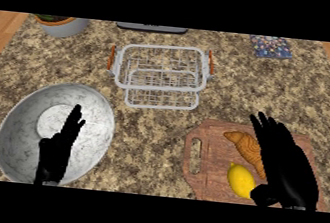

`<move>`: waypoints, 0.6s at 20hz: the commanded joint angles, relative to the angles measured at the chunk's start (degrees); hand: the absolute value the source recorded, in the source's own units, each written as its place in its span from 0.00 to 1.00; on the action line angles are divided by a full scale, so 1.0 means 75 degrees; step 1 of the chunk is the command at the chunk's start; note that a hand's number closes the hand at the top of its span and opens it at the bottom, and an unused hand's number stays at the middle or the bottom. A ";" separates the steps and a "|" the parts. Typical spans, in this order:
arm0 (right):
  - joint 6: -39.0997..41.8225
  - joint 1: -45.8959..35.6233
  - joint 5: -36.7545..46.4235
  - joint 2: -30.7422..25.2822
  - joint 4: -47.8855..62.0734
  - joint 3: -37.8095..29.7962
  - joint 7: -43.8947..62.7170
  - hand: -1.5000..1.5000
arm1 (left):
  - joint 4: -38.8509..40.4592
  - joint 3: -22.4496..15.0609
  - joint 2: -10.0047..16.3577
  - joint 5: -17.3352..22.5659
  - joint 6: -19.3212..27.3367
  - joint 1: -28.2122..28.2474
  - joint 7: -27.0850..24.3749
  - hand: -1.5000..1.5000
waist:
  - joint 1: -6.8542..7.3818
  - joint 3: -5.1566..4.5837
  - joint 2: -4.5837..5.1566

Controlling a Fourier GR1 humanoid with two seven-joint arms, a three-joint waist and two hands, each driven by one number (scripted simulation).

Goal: Pick the croissant from the cutting board and place it in the tiered basket

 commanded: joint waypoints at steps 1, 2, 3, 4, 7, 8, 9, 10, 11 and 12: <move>0.0723 -0.0456 0.0254 0.0612 0.0535 0.0008 0.0256 0.00 | -0.0057 0.0186 0.0012 -0.0066 -0.0054 0.0002 0.0309 0.50 | 0.0021 -0.0032 0.0030; 0.0309 -0.0291 0.0696 0.0744 0.1044 0.0311 0.0249 0.00 | -0.0265 0.0084 0.0113 0.0011 -0.0258 0.0105 0.0453 0.50 | 0.0034 -0.0030 0.0031; 0.0933 -0.0567 0.0601 0.0889 0.0830 0.0251 0.0612 0.00 | -0.0175 0.0136 -0.0010 -0.0188 0.0050 0.0119 0.0350 0.50 | 0.0030 -0.0032 0.0029; 0.1026 -0.0159 0.0711 0.0585 0.0448 0.0225 0.0673 0.00 | 0.0141 0.0194 -0.0098 -0.0138 -0.0067 -0.0293 0.0506 0.50 | -0.0028 -0.0033 0.0026; 0.1181 -0.0292 0.0590 0.0607 0.1018 -0.0294 0.0179 0.00 | -0.0322 0.0156 -0.0110 -0.0320 -0.0004 0.0235 0.0476 0.50 | 0.0012 -0.0030 0.0027; 0.1276 -0.0470 0.0795 0.1073 0.1229 -0.0121 0.0490 0.00 | -0.0175 0.0346 -0.0055 -0.0136 -0.0253 0.0087 0.0534 0.50 | 0.0015 -0.0031 0.0029; 0.1372 -0.0408 0.0859 0.1141 0.1132 -0.0064 0.0626 0.00 | 0.0654 0.0469 -0.0232 -0.0032 -0.0493 0.0023 -0.0247 0.50 | -0.0004 -0.0034 0.0033; 0.1435 -0.0780 0.0705 0.1284 0.1629 -0.0398 0.0233 0.00 | -0.0185 0.0198 -0.0159 -0.0479 -0.0123 0.0000 0.0635 0.50 | 0.0018 -0.0030 0.0030; 0.1814 -0.0642 0.0899 0.1465 0.1174 -0.0119 0.0590 0.00 | -0.0095 0.0469 -0.0142 -0.0340 -0.0203 -0.0165 0.0702 0.50 | 0.0002 -0.0032 0.0027; 0.1966 -0.0539 0.0840 0.1364 0.1031 -0.0343 0.0501 0.00 | -0.0163 0.0280 -0.0316 -0.0496 -0.0131 0.0316 0.0347 0.50 | 0.0003 -0.0032 0.0024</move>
